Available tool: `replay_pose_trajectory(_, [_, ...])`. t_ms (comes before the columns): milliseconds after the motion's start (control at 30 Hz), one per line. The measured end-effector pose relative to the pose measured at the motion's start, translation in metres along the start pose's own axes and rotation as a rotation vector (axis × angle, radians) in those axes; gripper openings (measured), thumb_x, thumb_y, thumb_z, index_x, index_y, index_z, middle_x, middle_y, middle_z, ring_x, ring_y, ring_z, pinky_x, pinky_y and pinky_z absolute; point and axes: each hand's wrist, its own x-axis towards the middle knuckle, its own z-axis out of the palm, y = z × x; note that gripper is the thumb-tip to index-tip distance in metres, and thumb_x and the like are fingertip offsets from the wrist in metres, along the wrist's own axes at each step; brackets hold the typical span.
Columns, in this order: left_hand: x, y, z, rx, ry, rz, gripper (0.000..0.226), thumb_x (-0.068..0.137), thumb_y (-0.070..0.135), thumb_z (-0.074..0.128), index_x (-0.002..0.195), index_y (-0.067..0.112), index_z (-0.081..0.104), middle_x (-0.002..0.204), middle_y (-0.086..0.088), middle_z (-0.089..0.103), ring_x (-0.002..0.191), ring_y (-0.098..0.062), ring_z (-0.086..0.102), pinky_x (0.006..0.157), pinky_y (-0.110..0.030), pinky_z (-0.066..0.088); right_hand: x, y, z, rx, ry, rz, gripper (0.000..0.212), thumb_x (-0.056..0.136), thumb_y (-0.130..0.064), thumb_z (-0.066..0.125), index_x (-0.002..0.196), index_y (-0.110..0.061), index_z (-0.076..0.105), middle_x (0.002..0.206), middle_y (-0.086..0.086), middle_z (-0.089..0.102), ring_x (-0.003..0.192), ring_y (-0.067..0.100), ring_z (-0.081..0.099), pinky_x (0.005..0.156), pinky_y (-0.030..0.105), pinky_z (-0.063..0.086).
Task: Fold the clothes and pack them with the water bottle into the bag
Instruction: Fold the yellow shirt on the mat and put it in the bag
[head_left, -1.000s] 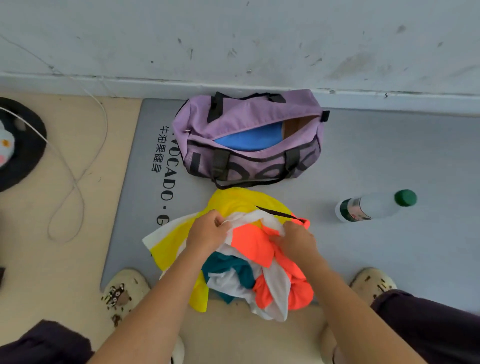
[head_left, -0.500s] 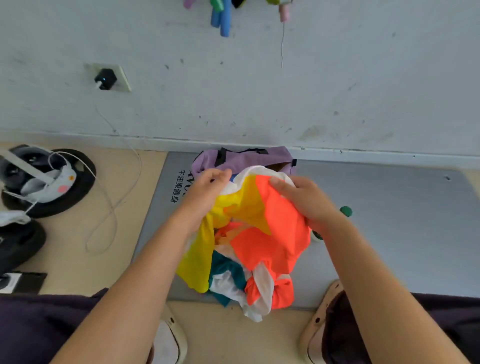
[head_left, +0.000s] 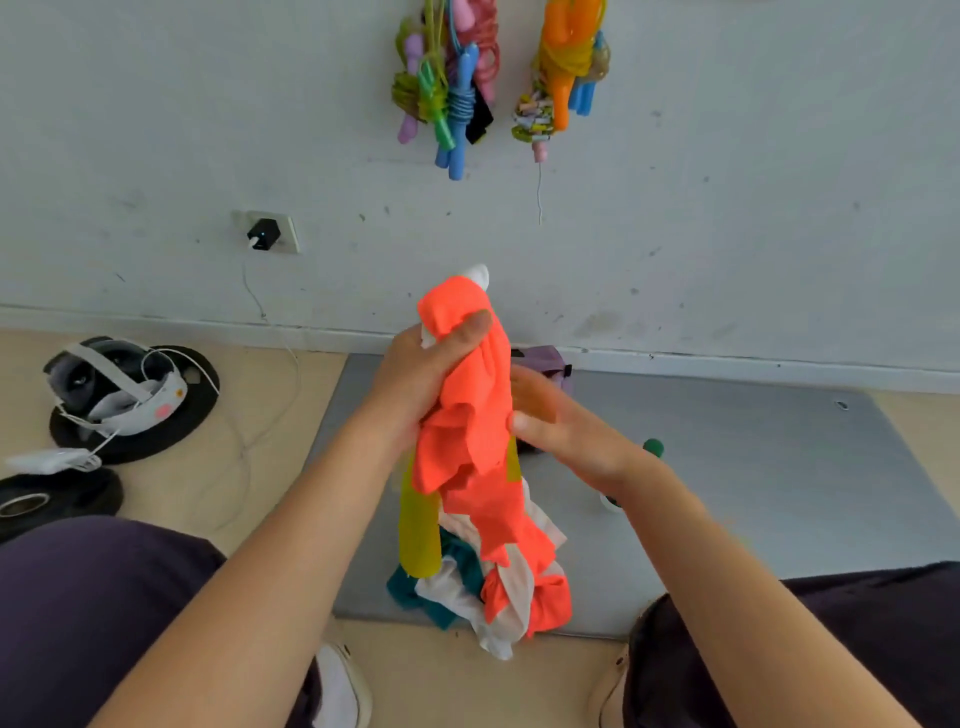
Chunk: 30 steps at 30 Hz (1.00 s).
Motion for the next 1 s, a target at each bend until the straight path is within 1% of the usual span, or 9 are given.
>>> replay_pose_trajectory(100, [0.019,0.000,-0.007,0.032,0.070,0.040,0.031,0.066,0.045,0.078,0.085,0.021,0.071,0.082,0.006,0.076,0.074,-0.009,0.070,0.061,-0.024,0.055,0.016,0.030,0.008,-0.019,-0.046,0.217,0.040,0.079,-0.041,0.072,0.116,-0.027,0.065,0.118,-0.004,0.070,0.112,0.019,0.065,0.098,0.042,0.051])
replay_pose_trajectory(267, [0.057,-0.087,-0.056,0.448,0.244,-0.094,0.035,0.069,0.028,0.088,0.090,0.006,0.070,0.091,-0.007,0.074,0.082,-0.020,0.069,0.079,-0.039,0.054,0.045,0.101,-0.007,-0.149,0.392,0.297,0.023,0.086,-0.032,0.069,0.090,-0.009,0.067,0.086,0.005,0.068,0.078,0.015,0.061,0.074,0.036,0.049])
replay_pose_trajectory(433, [0.059,-0.224,-0.108,0.727,0.103,-0.612,0.046,0.070,0.042,0.086,0.099,0.009,0.072,0.102,-0.009,0.073,0.098,-0.026,0.068,0.084,-0.036,0.053,0.037,0.214,-0.035,-0.153,0.459,0.758,0.037,0.092,-0.033,0.063,0.098,0.003,0.062,0.093,0.012,0.059,0.081,0.019,0.053,0.070,0.032,0.042])
replay_pose_trajectory(500, [0.050,-0.272,-0.111,0.737,-0.014,-0.795,0.041,0.072,0.048,0.083,0.096,0.016,0.072,0.106,-0.008,0.071,0.093,-0.021,0.066,0.074,-0.029,0.048,0.020,0.256,-0.041,-0.120,0.492,0.970,0.062,0.088,-0.045,0.065,0.123,0.004,0.053,0.104,0.009,0.055,0.089,0.019,0.048,0.072,0.030,0.036])
replay_pose_trajectory(567, [0.048,-0.308,-0.108,0.681,0.053,-0.815,0.032,0.072,0.047,0.083,0.089,0.023,0.068,0.108,-0.007,0.071,0.083,-0.013,0.064,0.067,-0.026,0.048,0.007,0.292,-0.043,-0.046,0.547,1.101,0.083,0.083,-0.055,0.068,0.143,-0.008,0.035,0.133,0.009,0.050,0.107,0.024,0.049,0.081,0.033,0.037])
replay_pose_trajectory(633, [0.053,-0.335,-0.104,0.623,0.201,-0.768,0.055,0.065,0.041,0.089,0.109,0.018,0.065,0.119,-0.007,0.066,0.097,-0.017,0.065,0.079,-0.029,0.052,0.002,0.323,-0.040,0.035,0.577,1.129,0.091,0.079,-0.059,0.070,0.147,-0.016,0.027,0.142,0.008,0.044,0.122,0.027,0.048,0.085,0.035,0.037])
replay_pose_trajectory(733, [0.062,-0.357,-0.095,0.482,0.266,-0.811,0.097,0.060,0.037,0.093,0.140,0.012,0.043,0.134,-0.004,0.055,0.116,-0.019,0.056,0.092,-0.027,0.044,0.006,0.350,-0.026,0.152,0.542,1.090,0.092,0.073,-0.066,0.071,0.144,-0.025,0.030,0.135,0.003,0.047,0.116,0.024,0.054,0.084,0.034,0.046])
replay_pose_trajectory(867, [0.068,-0.369,-0.092,0.443,0.176,-0.866,0.095,0.062,0.041,0.090,0.141,0.016,0.044,0.131,0.001,0.058,0.115,-0.016,0.057,0.094,-0.027,0.043,0.014,0.369,-0.005,0.224,0.545,0.967,0.106,0.051,-0.076,0.076,0.139,-0.031,0.039,0.129,-0.005,0.057,0.116,0.017,0.058,0.102,0.041,0.047])
replay_pose_trajectory(1000, [0.060,-0.377,-0.067,0.141,0.129,-0.900,0.091,0.048,0.050,0.087,0.129,0.020,0.057,0.122,0.000,0.068,0.100,-0.009,0.068,0.089,-0.028,0.053,0.015,0.376,0.011,0.599,0.583,0.864,0.091,0.056,-0.062,0.086,0.133,-0.029,0.051,0.128,0.003,0.065,0.115,0.023,0.064,0.101,0.050,0.048])
